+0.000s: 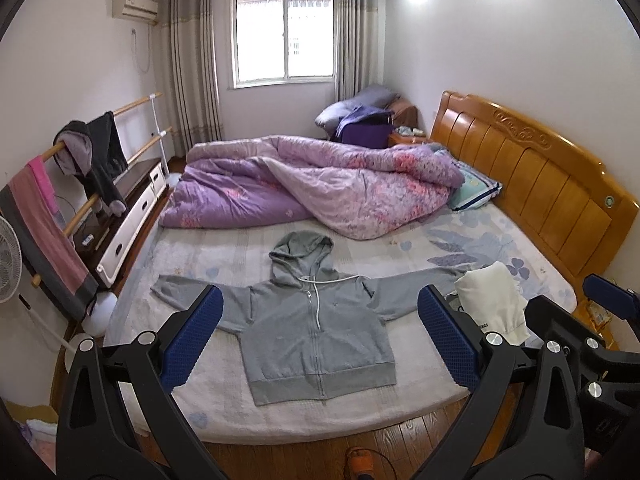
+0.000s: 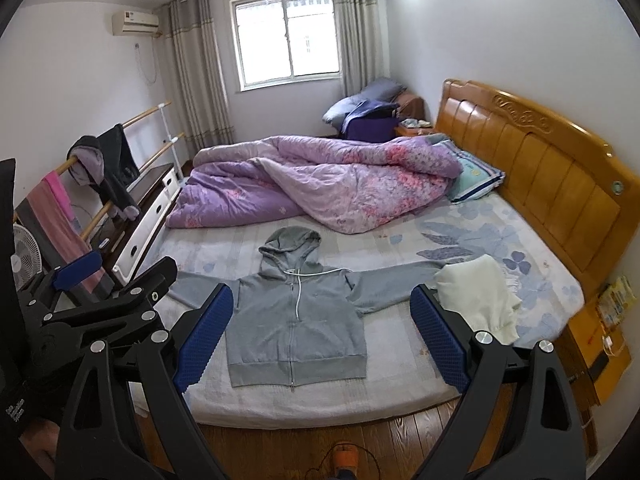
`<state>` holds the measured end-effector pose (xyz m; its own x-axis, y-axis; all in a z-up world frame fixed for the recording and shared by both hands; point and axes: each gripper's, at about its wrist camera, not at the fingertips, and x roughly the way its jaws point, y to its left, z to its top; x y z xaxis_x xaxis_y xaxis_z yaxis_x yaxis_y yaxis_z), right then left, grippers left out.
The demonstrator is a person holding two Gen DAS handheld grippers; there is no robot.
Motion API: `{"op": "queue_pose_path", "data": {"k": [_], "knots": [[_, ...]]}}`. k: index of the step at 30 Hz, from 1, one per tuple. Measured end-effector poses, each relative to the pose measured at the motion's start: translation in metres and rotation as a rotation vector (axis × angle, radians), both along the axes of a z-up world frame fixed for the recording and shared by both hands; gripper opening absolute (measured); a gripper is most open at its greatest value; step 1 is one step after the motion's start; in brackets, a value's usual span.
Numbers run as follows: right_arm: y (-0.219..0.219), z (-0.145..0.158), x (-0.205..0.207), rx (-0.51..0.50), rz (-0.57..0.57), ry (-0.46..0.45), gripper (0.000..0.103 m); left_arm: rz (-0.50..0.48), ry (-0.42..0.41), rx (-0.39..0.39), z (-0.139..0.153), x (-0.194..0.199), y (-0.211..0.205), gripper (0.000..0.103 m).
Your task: Fold large clothes
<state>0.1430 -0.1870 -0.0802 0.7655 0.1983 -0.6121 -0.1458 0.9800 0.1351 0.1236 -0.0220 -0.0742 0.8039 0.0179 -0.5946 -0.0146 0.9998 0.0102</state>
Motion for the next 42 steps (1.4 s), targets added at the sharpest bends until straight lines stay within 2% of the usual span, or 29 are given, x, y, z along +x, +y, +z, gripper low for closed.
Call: {"op": "queue_pose_path", "data": {"k": [1, 5, 7, 10, 16, 22, 26, 29, 34, 36, 38, 42], "knots": [[-0.002, -0.004, 0.014, 0.002, 0.017, 0.009, 0.087, 0.013, 0.023, -0.002, -0.004, 0.022, -0.001, 0.098], [-0.008, -0.02, 0.061, 0.001, 0.078, 0.036, 0.087, 0.05, 0.088, 0.015, -0.023, 0.07, -0.009, 0.098], [-0.007, -0.029, 0.087, 0.012, 0.111, 0.072, 0.087, 0.075, 0.143, -0.003, -0.035, 0.095, -0.007, 0.098], [0.001, -0.047, 0.121, 0.013, 0.165, 0.122, 0.087, 0.123, 0.201, -0.057, -0.053, 0.123, 0.01, 0.098], [0.034, -0.091, 0.175, 0.03, 0.229, 0.234, 0.087, 0.205, 0.29, -0.109, -0.096, 0.162, 0.06, 0.098], [0.096, -0.148, 0.222, 0.021, 0.272, 0.342, 0.087, 0.331, 0.362, -0.249, -0.158, 0.195, 0.159, 0.098], [0.143, -0.194, 0.255, 0.005, 0.277, 0.403, 0.086, 0.418, 0.378, -0.379, -0.207, 0.219, 0.249, 0.098], [0.19, -0.237, 0.285, -0.011, 0.267, 0.448, 0.086, 0.497, 0.402, -0.42, -0.245, 0.242, 0.32, 0.098], [0.26, -0.305, 0.329, 0.014, 0.272, 0.574, 0.054, 0.569, 0.456, -0.455, -0.314, 0.281, 0.423, 0.098], [0.285, -0.33, 0.344, 0.022, 0.285, 0.612, 0.036, 0.611, 0.484, -0.478, -0.347, 0.295, 0.469, 0.098], [0.307, -0.351, 0.356, 0.024, 0.296, 0.639, 0.029, 0.642, 0.492, -0.496, -0.373, 0.306, 0.502, 0.098], [0.338, -0.389, 0.372, 0.0, 0.29, 0.673, 0.026, 0.701, 0.512, -0.532, -0.429, 0.33, 0.561, 0.098]]}}
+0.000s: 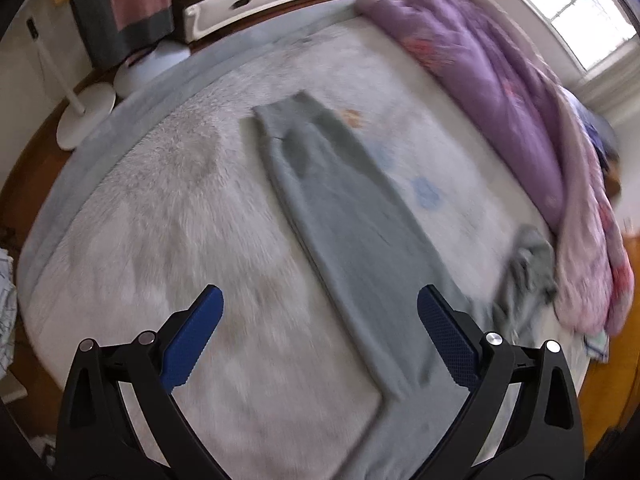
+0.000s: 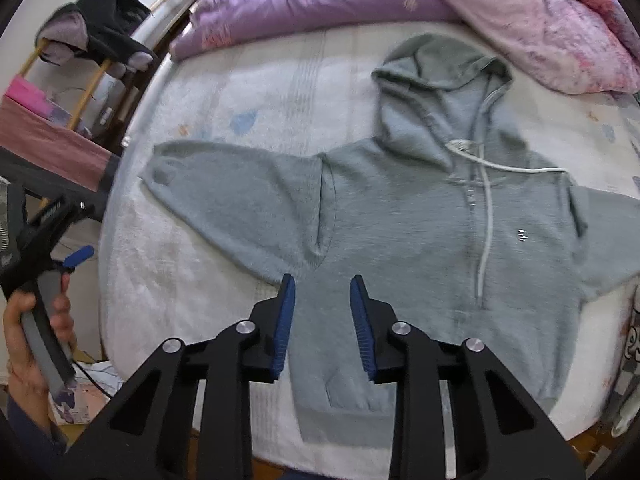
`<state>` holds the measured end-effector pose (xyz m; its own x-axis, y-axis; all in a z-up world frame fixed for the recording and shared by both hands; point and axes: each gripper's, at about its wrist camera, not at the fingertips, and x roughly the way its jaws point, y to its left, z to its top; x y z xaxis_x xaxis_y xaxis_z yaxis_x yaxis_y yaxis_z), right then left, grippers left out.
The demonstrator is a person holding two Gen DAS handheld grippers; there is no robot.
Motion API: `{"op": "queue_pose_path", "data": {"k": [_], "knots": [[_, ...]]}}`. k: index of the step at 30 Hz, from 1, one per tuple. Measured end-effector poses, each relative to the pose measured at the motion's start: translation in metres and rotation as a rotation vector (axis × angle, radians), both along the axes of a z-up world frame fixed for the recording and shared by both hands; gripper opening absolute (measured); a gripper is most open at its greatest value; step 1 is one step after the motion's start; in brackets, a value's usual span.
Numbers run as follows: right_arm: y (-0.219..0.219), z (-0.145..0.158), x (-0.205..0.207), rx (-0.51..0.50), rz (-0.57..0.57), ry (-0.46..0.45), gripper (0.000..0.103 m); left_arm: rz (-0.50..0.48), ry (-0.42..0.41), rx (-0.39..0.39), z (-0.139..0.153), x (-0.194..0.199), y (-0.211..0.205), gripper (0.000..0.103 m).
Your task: Fold large clothes
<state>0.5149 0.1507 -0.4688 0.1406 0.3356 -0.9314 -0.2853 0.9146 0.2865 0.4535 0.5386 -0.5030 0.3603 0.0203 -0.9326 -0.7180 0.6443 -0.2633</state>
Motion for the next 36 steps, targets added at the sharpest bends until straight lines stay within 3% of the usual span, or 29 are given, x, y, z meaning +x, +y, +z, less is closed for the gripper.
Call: {"op": "queue_pose_path", "data": {"k": [9, 12, 18, 19, 20, 22, 23, 25, 27, 30, 36], "knots": [[0.04, -0.095, 0.026, -0.043, 0.002, 0.105, 0.026, 0.067, -0.001, -0.005, -0.093, 0.045, 0.075, 0.097], [0.046, -0.118, 0.032, -0.04, 0.008, 0.128, 0.026, 0.076, 0.007, -0.026, -0.118, 0.057, 0.087, 0.078], [0.054, -0.145, 0.039, -0.011, 0.034, 0.148, 0.026, 0.073, -0.001, 0.067, -0.129, 0.069, 0.094, 0.074], [0.054, -0.149, 0.04, -0.006, 0.036, 0.155, 0.026, 0.067, 0.002, 0.087, -0.128, 0.07, 0.093, 0.059], [0.053, -0.153, 0.04, -0.003, 0.034, 0.16, 0.026, 0.053, 0.016, 0.127, -0.127, 0.07, 0.092, 0.037], [0.051, -0.156, 0.04, -0.008, 0.027, 0.161, 0.026, 0.056, 0.014, 0.134, -0.126, 0.067, 0.094, 0.013], [0.046, -0.154, 0.04, -0.003, 0.007, 0.146, 0.026, 0.074, -0.024, 0.106, -0.122, 0.06, 0.098, 0.007], [0.041, -0.155, 0.04, 0.016, 0.002, 0.159, 0.026, 0.091, -0.055, 0.105, -0.113, 0.055, 0.099, 0.005], [0.038, -0.161, 0.04, 0.011, 0.01, 0.168, 0.023, 0.093, -0.102, 0.141, -0.09, 0.044, 0.093, 0.004], [0.04, -0.169, 0.037, 0.037, 0.056, 0.181, 0.006, 0.087, -0.145, 0.204, -0.053, 0.029, 0.079, 0.004], [0.035, -0.193, 0.043, 0.056, 0.08, 0.245, 0.002, 0.035, -0.277, 0.318, 0.034, 0.01, 0.023, 0.004]]}}
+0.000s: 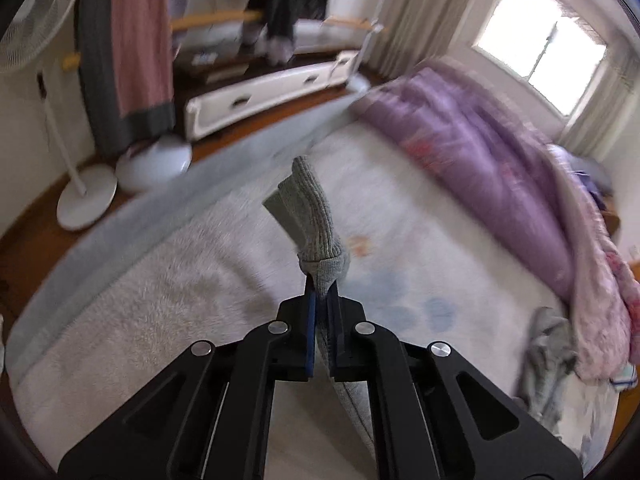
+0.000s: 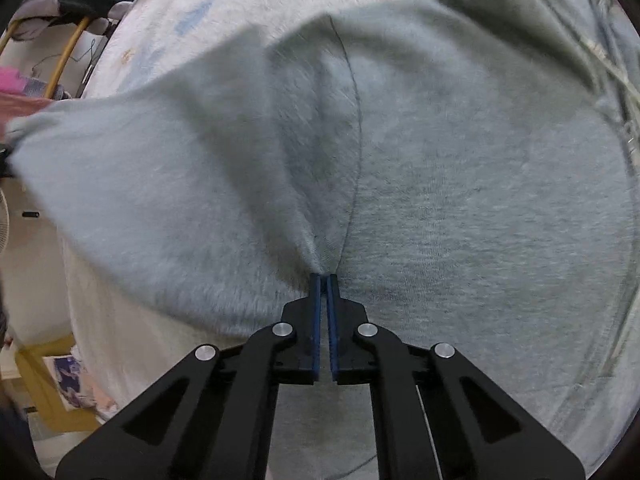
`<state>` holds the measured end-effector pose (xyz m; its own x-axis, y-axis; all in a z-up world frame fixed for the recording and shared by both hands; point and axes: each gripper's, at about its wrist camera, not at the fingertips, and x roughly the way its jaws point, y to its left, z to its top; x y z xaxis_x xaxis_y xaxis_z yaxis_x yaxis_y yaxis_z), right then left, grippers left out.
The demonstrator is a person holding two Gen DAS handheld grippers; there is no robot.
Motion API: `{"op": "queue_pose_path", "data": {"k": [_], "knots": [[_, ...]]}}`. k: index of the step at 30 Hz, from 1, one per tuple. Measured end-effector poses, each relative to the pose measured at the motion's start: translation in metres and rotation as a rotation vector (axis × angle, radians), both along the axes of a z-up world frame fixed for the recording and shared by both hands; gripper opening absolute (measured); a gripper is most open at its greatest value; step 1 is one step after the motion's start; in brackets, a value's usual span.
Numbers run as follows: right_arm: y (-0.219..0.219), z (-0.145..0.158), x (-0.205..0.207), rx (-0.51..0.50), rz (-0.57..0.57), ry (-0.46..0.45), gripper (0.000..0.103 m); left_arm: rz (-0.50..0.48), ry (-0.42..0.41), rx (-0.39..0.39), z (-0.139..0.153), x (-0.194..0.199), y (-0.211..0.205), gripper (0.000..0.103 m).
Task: Fold large clothes
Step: 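Fold the held sleeve across the hoodie body with the left gripper, then release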
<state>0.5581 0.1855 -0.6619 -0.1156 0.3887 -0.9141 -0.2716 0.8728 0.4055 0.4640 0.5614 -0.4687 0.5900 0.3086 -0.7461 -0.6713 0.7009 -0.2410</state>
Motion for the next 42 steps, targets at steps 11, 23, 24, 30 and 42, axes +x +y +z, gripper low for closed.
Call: {"op": "queue_pose_path", "data": {"k": [11, 23, 24, 30, 42], "knots": [[-0.176, 0.088, 0.016, 0.128, -0.13, -0.166, 0.007, -0.293, -0.187, 0.148, 0.116, 0.046, -0.248, 0.004], [-0.454, 0.13, 0.017, -0.091, -0.404, -0.375, 0.007, -0.641, 0.045, -0.055, -0.039, 0.136, -0.538, 0.004], [-0.471, 0.128, 0.02, -0.108, -0.427, -0.372, 0.007, -0.662, 0.073, -0.062, -0.054, 0.138, -0.553, 0.004], [-0.555, 0.117, 0.039, -0.188, -0.575, -0.35, 0.007, -0.757, 0.247, -0.035, -0.131, 0.138, -0.621, 0.004], [-0.647, 0.077, 0.091, -0.408, -0.84, -0.151, 0.047, -0.817, 0.388, 0.009, -0.167, 0.12, -0.644, 0.01]]}}
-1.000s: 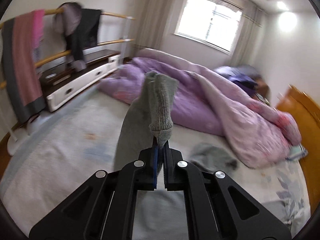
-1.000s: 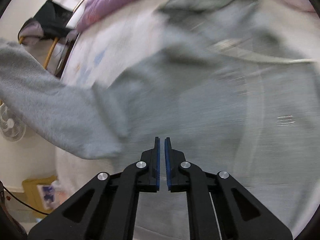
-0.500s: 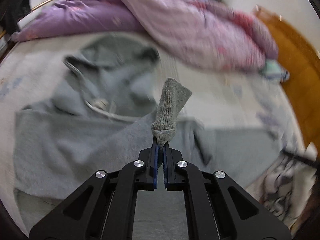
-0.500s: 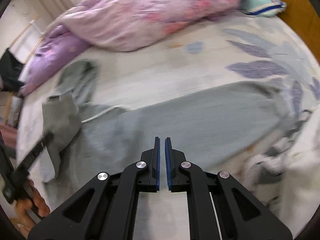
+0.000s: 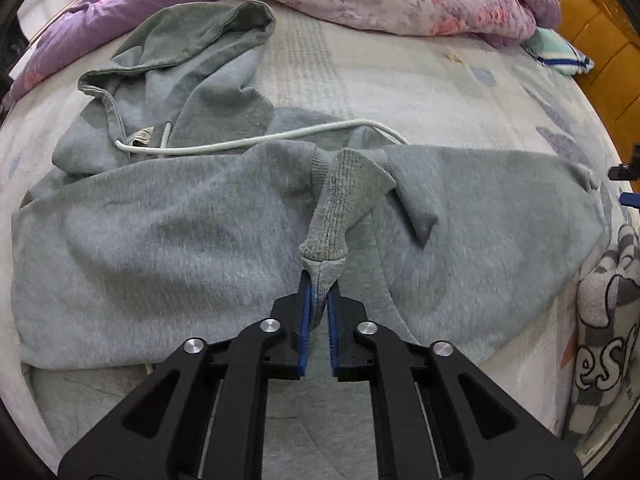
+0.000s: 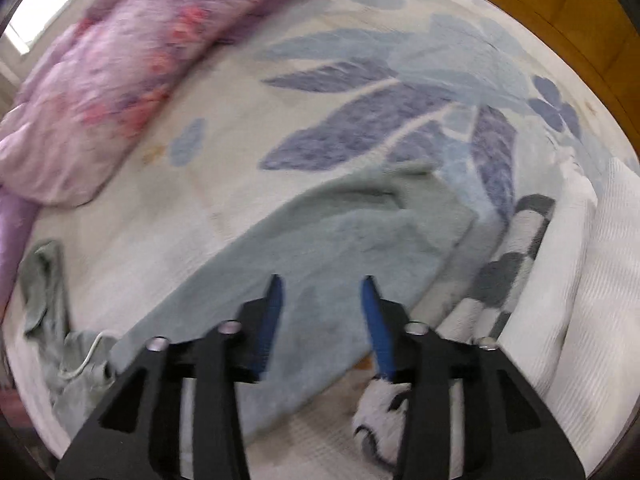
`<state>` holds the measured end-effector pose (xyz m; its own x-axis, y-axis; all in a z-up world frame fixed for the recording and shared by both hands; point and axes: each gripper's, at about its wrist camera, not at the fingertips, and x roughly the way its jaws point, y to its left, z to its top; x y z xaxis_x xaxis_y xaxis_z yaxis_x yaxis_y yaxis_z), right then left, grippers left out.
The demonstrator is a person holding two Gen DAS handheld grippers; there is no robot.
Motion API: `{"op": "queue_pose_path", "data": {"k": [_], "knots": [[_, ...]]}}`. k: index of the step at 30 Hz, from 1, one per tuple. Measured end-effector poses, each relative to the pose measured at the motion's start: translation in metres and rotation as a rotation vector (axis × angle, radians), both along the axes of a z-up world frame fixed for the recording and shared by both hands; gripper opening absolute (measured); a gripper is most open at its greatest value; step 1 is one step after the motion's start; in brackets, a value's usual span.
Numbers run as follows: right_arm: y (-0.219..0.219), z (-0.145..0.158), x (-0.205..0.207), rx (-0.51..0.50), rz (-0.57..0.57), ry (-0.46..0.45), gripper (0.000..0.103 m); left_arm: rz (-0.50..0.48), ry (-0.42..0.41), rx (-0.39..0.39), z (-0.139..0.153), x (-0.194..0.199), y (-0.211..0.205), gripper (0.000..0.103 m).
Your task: Fold large clothes
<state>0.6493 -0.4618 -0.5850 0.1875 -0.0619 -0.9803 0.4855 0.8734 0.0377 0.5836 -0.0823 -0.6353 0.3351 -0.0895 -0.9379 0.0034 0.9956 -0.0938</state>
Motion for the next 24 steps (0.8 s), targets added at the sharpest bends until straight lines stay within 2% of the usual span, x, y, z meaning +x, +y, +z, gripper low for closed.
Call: {"op": "queue_pose_path", "data": {"k": [2, 3, 6, 8, 11, 14, 19, 20, 22, 24], "knots": [[-0.013, -0.016, 0.006, -0.025, -0.033, 0.077, 0.047, 0.005, 0.005, -0.021, 0.003, -0.001, 0.001, 0.018], [-0.022, -0.026, 0.006, 0.008, -0.065, 0.12, 0.047, 0.007, 0.004, -0.035, 0.007, -0.002, 0.001, 0.018], [-0.027, -0.037, 0.009, 0.019, -0.093, 0.177, 0.047, 0.013, -0.02, -0.069, 0.02, -0.004, 0.0, 0.029], [-0.03, -0.045, 0.009, 0.008, -0.12, 0.205, 0.048, 0.017, -0.039, -0.068, 0.029, -0.005, -0.001, 0.047], [-0.034, -0.06, 0.007, 0.02, -0.166, 0.255, 0.048, 0.024, -0.056, -0.107, 0.041, -0.005, 0.002, 0.047], [-0.037, -0.076, 0.007, 0.025, -0.201, 0.298, 0.048, 0.048, -0.068, -0.107, 0.048, -0.003, 0.011, 0.05], [-0.041, -0.089, 0.007, 0.041, -0.229, 0.307, 0.05, 0.107, -0.062, -0.068, 0.051, -0.003, 0.038, 0.053], [-0.042, -0.088, 0.007, 0.045, -0.232, 0.295, 0.048, 0.124, -0.056, -0.062, 0.052, -0.003, 0.047, 0.053], [-0.044, -0.084, 0.006, 0.056, -0.234, 0.241, 0.034, 0.163, -0.052, -0.061, 0.053, -0.006, 0.066, 0.055], [-0.037, -0.071, 0.004, 0.039, -0.2, 0.159, 0.003, 0.213, -0.04, -0.058, 0.054, -0.009, 0.089, 0.056]]}}
